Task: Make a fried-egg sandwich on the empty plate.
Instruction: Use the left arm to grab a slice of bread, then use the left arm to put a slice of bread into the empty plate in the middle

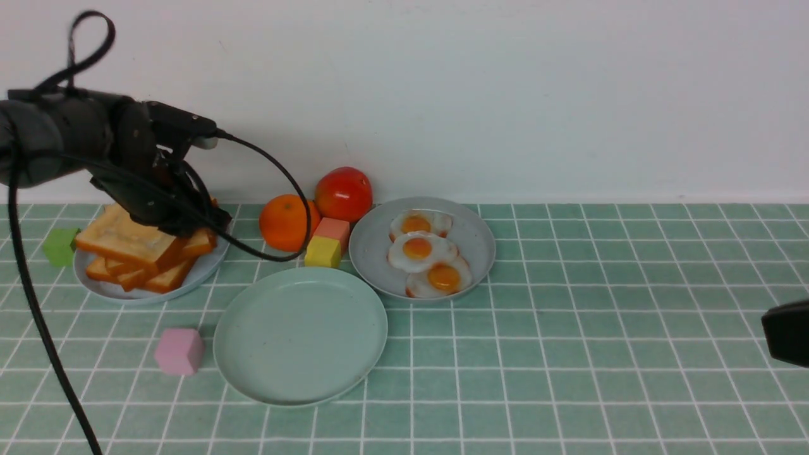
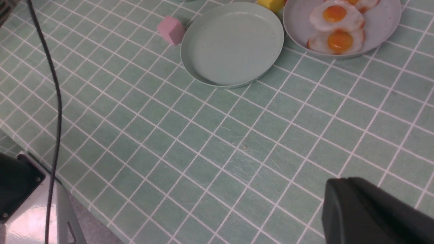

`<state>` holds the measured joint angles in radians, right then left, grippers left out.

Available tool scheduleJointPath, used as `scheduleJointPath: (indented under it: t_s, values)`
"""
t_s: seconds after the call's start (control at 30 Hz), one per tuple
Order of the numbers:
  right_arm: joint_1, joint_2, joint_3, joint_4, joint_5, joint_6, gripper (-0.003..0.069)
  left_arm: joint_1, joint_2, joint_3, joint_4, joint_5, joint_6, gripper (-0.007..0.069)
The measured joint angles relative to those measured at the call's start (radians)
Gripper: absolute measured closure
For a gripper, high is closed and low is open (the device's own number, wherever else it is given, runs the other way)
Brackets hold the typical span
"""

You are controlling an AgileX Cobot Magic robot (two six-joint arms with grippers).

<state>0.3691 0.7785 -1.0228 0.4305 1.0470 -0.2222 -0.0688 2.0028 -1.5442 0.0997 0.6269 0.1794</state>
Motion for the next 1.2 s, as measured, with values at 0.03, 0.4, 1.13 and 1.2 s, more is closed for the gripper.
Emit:
scheduleJointPath:
  t_s: [0.03, 0.4, 1.13, 1.2]
  values:
    - [0.000, 0.000, 0.000, 0.000, 0.002, -0.003, 0.0643, -0.010, -0.027, 0.000, -0.006, 0.035, -0.010, 0.0550]
    - [0.000, 0.000, 0.000, 0.001, 0.025, -0.038, 0.0637, -0.357, -0.294, 0.220, -0.023, 0.208, -0.168, 0.0556]
    - [0.000, 0.002, 0.000, -0.010, 0.003, -0.038, 0.0367, -0.466, -0.175, 0.315, 0.030, -0.033, -0.179, 0.0260]
    - [0.000, 0.014, 0.000, -0.007, -0.025, -0.031, 0.0316, -0.466, -0.211, 0.311, -0.012, -0.011, -0.179, 0.0177]
